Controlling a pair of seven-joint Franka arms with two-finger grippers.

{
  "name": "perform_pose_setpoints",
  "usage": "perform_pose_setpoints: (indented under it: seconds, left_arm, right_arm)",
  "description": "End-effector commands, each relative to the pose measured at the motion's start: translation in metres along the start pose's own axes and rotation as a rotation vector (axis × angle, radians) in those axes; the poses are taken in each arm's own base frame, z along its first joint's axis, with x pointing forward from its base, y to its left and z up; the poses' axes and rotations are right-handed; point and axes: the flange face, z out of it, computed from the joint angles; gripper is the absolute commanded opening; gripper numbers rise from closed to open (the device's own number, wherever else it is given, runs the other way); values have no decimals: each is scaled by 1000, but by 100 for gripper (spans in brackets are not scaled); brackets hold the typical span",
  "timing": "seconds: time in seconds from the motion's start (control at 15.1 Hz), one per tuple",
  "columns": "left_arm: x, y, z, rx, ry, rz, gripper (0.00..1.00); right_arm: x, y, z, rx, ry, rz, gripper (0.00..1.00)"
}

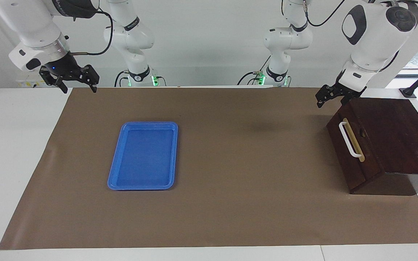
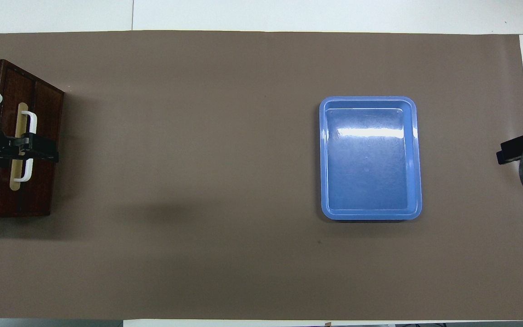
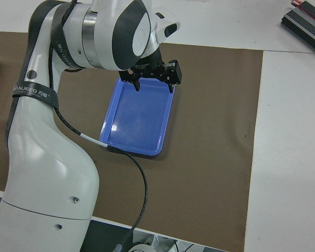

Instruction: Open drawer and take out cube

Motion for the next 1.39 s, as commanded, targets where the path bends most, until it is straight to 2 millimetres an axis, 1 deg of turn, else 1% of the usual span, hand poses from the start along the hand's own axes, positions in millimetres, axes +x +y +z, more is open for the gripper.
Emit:
perform_pose_setpoints:
  seconds: [0.0, 0.46, 0.53, 0.6, 0.66, 0.73, 0.93, 1.06, 1.26, 1.32]
  left_arm:
    - [-4, -1, -6, -10, -11, 7, 100]
    - [-4, -3, 2, 8, -8, 26, 100]
    - [-2, -5, 4, 52, 7, 34, 100]
    - [0, -2, 9, 108, 26, 56, 100]
    - [1, 6, 13, 154, 41, 81, 100]
    - [3, 5, 17, 188, 45, 89, 100]
    - [10, 0, 41, 297, 49, 33, 100]
    - [14, 5, 56, 361, 76, 63, 100]
    - [24, 12, 94, 454, 97, 134, 100]
    - [27, 14, 99, 465, 106, 144, 100]
  right_arm:
    - [-2, 1, -1, -6, 12, 22, 100]
    - [-2, 1, -1, -6, 12, 22, 100]
    - [-3, 1, -1, -6, 10, 22, 100]
    - [-3, 1, -1, -6, 10, 22, 100]
    - [-3, 1, -1, -6, 10, 22, 100]
    - [-3, 1, -1, -6, 10, 22, 100]
    - [-3, 1, -1, -6, 10, 23, 100]
    - [-3, 0, 1, -6, 6, 22, 100]
    - [-3, 1, -1, -6, 12, 23, 100]
    - [-3, 1, -1, -6, 12, 23, 100]
